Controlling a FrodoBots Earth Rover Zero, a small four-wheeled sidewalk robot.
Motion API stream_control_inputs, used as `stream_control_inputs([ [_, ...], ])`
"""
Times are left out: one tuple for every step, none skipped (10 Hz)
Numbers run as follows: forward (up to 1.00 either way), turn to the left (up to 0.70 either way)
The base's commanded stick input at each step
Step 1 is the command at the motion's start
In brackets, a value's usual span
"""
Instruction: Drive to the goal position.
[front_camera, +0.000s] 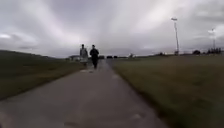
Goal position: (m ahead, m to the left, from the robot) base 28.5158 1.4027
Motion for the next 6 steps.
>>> stream_control_inputs([
  [0.7, 0.0],
  [0.7, 0.0],
  [0.7, 0.0],
  [0.7, 0.0],
  [0.7, 0.0],
  [0.7, 0.0],
])
